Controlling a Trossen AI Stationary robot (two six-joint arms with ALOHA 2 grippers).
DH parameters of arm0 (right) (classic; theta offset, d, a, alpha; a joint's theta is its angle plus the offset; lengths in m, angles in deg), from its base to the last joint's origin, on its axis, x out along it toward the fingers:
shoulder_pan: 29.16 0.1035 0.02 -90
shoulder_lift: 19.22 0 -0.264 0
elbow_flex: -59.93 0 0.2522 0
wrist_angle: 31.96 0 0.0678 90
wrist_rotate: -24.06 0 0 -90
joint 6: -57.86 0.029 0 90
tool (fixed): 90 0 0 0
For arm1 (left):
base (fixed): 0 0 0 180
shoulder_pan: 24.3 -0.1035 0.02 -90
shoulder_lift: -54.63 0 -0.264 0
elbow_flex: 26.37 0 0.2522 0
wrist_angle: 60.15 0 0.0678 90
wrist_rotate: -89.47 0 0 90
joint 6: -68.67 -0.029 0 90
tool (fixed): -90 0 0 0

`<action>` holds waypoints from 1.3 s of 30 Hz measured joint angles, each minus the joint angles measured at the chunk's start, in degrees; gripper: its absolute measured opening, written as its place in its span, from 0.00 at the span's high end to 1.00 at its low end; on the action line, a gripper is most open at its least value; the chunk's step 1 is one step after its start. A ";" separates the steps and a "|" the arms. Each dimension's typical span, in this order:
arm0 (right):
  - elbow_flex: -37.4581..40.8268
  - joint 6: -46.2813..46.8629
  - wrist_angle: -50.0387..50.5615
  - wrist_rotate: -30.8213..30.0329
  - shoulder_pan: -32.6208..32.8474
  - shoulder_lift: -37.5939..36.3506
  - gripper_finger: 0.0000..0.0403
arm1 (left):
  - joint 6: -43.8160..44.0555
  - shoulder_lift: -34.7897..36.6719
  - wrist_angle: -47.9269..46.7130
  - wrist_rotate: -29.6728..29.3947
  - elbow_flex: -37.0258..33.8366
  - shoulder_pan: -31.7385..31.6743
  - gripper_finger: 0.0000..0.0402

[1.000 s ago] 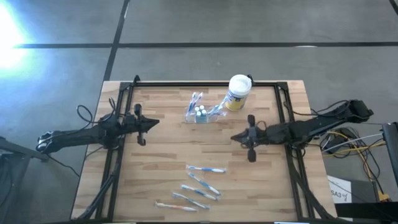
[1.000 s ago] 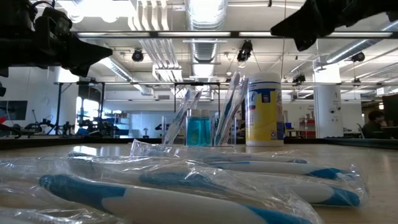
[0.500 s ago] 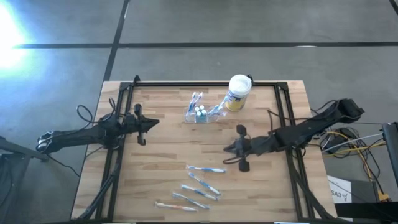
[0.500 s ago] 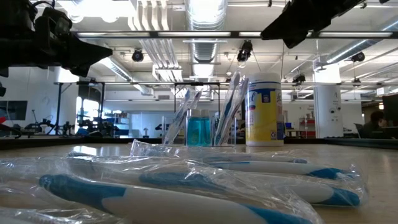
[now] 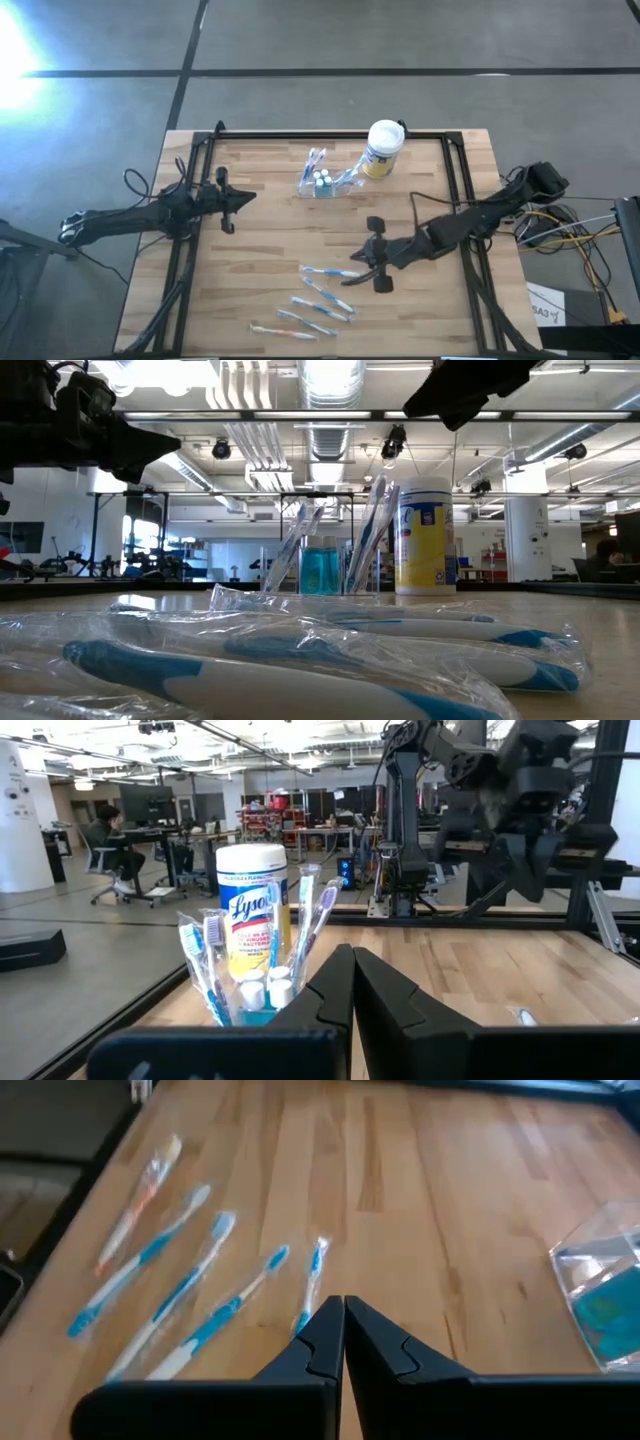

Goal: Pick & Place toothbrushing station
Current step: Put the blue toothbrush into the left section of the transparent organizer

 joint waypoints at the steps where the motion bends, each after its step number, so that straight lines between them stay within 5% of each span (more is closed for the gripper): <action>1: -0.95 0.00 1.15 0.00 0.19 0.84 0.98 | 0.00 0.00 -0.04 -0.01 0.00 0.02 0.98; 17: -15.35 2.72 8.58 0.76 1.20 15.15 0.96 | 0.01 0.00 -0.36 0.00 0.00 0.02 0.98; 26: -23.35 4.24 16.43 8.65 1.22 22.97 0.70 | 0.00 -0.02 -0.46 0.00 0.00 0.02 0.98; 39: -23.82 9.16 20.36 5.57 0.49 29.95 0.49 | 0.02 -0.10 -0.45 -0.05 0.00 0.02 0.98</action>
